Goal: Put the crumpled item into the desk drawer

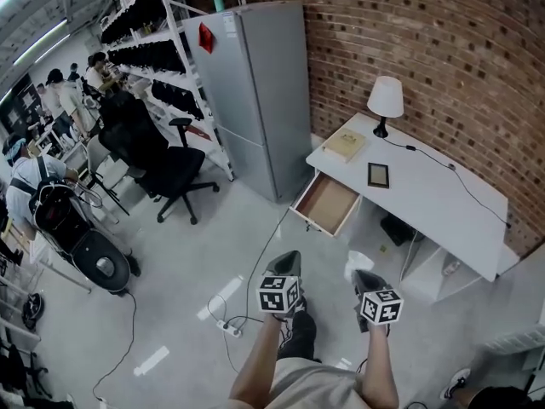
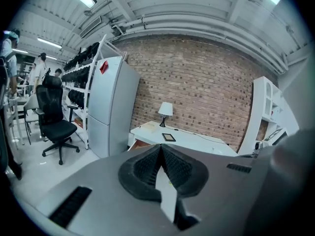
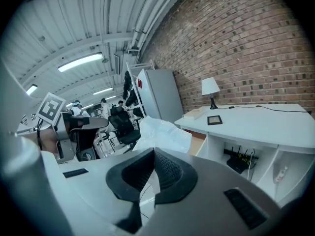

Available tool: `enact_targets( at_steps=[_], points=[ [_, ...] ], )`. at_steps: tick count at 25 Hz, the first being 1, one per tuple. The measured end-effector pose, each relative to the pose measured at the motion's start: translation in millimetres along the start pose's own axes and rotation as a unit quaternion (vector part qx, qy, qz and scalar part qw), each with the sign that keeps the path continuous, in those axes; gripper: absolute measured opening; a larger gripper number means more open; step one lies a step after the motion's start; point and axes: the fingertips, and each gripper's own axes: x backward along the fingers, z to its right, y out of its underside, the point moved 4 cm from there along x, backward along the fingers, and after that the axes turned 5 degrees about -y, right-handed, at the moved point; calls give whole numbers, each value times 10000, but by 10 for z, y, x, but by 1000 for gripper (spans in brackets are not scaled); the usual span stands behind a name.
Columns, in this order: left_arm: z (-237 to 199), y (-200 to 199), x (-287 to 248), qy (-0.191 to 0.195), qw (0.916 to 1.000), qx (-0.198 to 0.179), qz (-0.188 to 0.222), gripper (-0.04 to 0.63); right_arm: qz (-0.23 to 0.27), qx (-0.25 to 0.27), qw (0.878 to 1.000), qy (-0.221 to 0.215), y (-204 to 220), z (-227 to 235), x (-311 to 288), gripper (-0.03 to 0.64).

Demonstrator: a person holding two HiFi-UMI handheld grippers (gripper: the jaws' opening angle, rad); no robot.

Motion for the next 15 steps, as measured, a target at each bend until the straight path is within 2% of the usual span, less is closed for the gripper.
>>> enact_targets(
  at_steps=[15],
  points=[
    [-839, -726, -1669, 98, 9995, 277, -69, 15, -137, -54, 9999, -15, -906, 688, -1548, 26]
  ],
)
